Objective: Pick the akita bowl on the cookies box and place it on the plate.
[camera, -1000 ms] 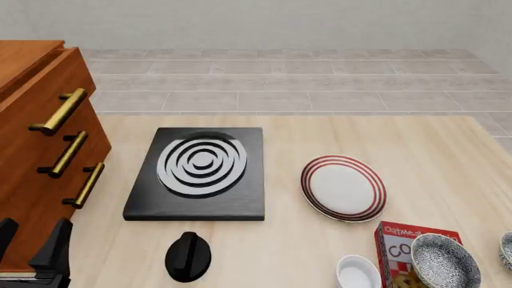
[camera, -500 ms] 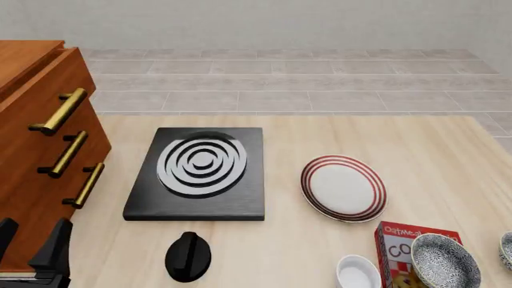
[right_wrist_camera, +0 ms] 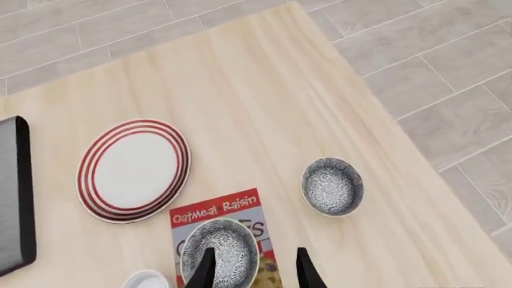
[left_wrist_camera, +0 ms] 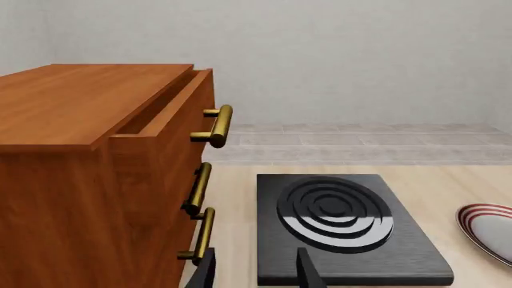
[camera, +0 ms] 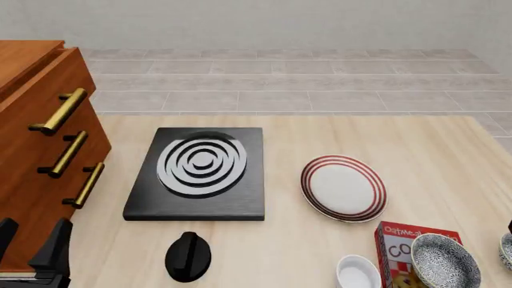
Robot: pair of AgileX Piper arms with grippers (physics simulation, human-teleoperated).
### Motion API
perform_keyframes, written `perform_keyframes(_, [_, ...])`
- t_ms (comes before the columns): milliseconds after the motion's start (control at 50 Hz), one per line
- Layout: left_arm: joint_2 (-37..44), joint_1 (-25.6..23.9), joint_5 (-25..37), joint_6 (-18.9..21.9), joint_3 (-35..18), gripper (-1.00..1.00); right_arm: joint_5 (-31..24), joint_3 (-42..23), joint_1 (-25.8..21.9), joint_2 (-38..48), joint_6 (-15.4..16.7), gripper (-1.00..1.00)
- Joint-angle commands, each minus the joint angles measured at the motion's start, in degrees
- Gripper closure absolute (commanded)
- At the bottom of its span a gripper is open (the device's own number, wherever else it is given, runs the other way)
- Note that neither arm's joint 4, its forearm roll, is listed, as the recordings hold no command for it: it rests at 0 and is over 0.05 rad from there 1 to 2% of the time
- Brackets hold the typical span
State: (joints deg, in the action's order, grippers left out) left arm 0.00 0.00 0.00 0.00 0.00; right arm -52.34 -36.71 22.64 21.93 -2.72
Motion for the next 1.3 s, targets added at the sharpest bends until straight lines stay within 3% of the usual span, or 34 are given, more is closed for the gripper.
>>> perform_keyframes(20, [0.0, 0.0, 0.0, 0.0, 0.0, -1.00, 3.5, 3.8, 1.1, 1.7, -0.6, -1.00])
perform_keyframes(460, [0.0, 0.0, 0.0, 0.0, 0.0, -1.00, 9.1, 11.2, 1.2, 5.1, -0.6, -1.00])
perform_keyframes(740, [0.0, 0.0, 0.0, 0.0, 0.0, -1.00, 12.8, 14.0, 1.5, 7.9, 0.8, -1.00])
perform_keyframes(1300, [0.0, 0.0, 0.0, 0.0, 0.0, -1.00, 17.9, 19.1, 0.5, 10.7, 0.5, -1.00])
